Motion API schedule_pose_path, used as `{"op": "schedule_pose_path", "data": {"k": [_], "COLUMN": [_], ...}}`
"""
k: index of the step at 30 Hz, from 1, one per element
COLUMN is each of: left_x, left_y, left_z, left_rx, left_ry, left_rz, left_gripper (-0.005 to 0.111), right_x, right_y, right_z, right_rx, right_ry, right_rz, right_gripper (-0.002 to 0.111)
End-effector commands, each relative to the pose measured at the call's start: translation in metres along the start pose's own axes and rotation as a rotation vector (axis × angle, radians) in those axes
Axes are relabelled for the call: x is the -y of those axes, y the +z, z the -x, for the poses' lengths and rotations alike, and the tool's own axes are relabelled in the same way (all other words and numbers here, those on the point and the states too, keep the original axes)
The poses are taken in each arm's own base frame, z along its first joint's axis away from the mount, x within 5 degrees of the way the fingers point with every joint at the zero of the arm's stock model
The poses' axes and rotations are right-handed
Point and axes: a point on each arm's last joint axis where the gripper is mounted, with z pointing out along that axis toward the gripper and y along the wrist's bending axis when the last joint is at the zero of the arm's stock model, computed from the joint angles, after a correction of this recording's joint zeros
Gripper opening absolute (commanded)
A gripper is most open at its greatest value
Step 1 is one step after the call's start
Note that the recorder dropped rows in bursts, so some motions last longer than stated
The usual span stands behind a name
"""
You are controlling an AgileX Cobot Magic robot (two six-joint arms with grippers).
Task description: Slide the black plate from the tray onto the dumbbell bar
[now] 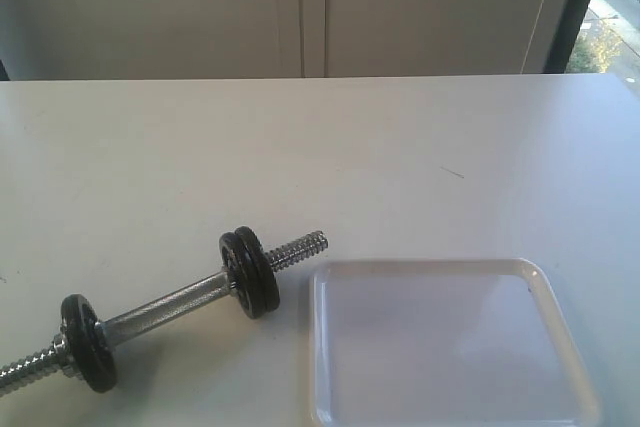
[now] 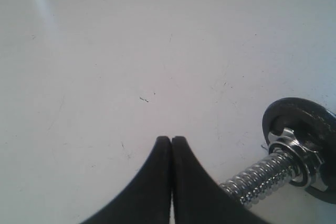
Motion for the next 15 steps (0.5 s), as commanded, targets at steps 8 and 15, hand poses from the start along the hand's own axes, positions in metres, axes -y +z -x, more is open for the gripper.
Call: {"op": "schedule_pose_path", "data": {"k": [8, 15], "left_x": [0.000, 0.000], "left_y": [0.000, 0.000], "left_z": [-0.001, -0.001], "left_rx": [0.003, 0.003], "left_ry": [-0.005, -0.005], "left_rz": [-0.006, -0.006], "left_gripper": [0.000, 0.000], "right_x": [0.005, 0.013], "right_y": [-0.009, 0.015], "right_z": [-0.082, -0.137], "right_rx": [0.144, 0.035], "right_ry": [-0.032, 0.035], "right_rz": [-0.089, -0.117], "right_gripper": [0.000, 0.000]}}
